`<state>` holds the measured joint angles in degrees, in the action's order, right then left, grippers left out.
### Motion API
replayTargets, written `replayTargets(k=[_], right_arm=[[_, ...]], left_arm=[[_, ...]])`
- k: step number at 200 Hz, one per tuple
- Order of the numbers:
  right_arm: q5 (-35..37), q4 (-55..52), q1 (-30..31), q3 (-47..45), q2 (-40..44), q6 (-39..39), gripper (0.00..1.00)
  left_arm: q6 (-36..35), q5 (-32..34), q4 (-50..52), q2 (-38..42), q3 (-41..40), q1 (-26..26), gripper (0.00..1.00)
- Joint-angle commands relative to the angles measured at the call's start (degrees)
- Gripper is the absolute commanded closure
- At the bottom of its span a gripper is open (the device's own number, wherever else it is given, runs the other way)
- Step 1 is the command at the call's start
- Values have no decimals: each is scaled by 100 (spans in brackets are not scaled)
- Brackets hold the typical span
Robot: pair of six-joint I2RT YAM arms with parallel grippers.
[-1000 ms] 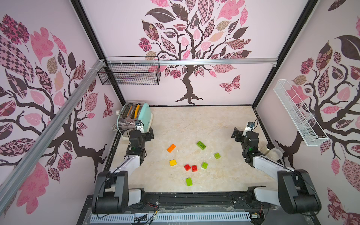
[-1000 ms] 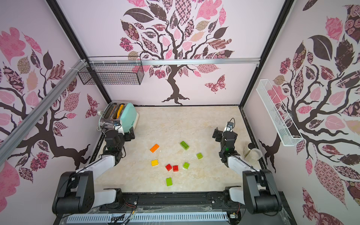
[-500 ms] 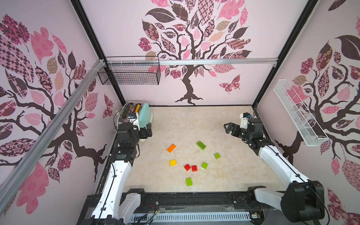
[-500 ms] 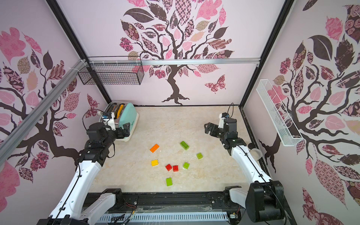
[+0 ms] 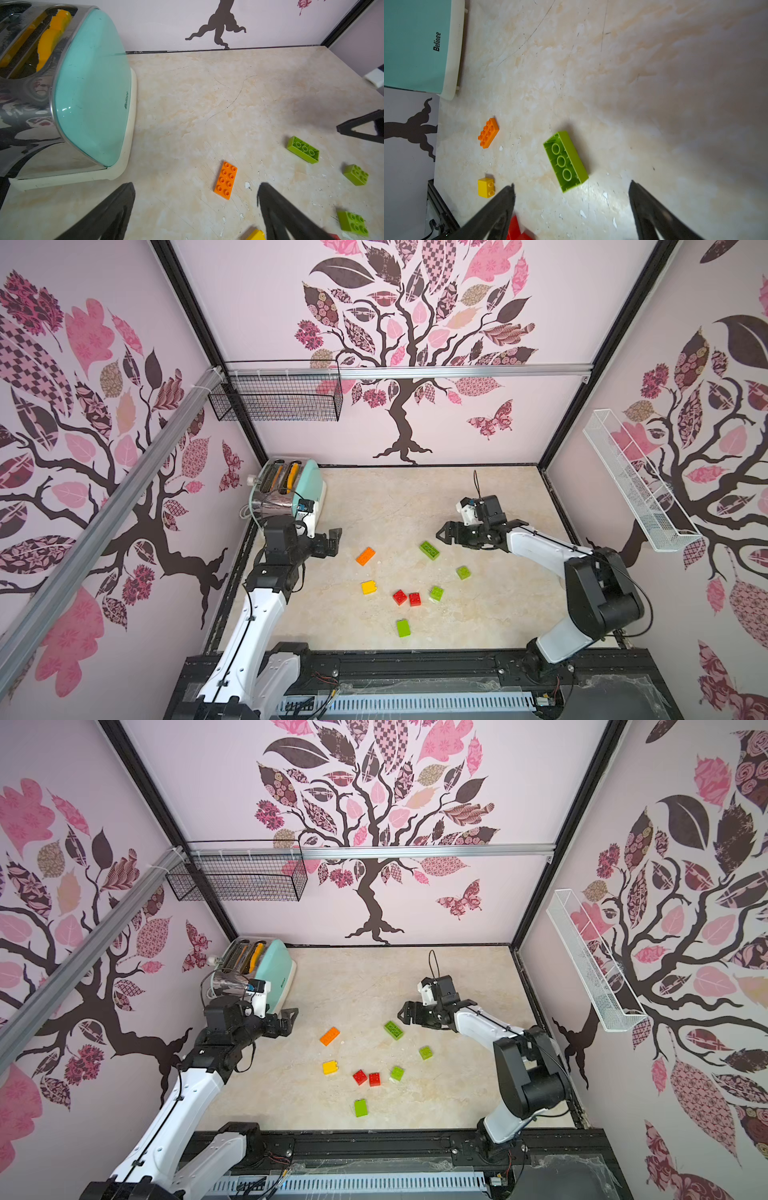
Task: Assemble a giraffe with lego
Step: Move the lego brick at the center of the board.
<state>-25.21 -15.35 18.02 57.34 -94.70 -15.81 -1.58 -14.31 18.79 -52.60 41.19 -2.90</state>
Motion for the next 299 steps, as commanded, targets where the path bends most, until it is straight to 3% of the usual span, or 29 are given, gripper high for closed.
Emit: replayTargets(k=[1,73,166,229,299], right_arm=[[-384,43,-2,527,-532,189,15],[-1000,318,152,862,-1735,90,28],[-1171,628,467,253,-1723,-11,44],[-1119,596,744,357,-1807,-26,46],[-924,1010,907,-215,-1416,-446,44]], left_arm=[[-157,-159,-149,74,-110,-76,2],[0,-344,-130,0,-50,-53,2],[4,-416,-161,26,-51,-88,2],[-110,-325,-93,65,-19,-91,2],[-246,-365,-65,66,-25,-151,2]])
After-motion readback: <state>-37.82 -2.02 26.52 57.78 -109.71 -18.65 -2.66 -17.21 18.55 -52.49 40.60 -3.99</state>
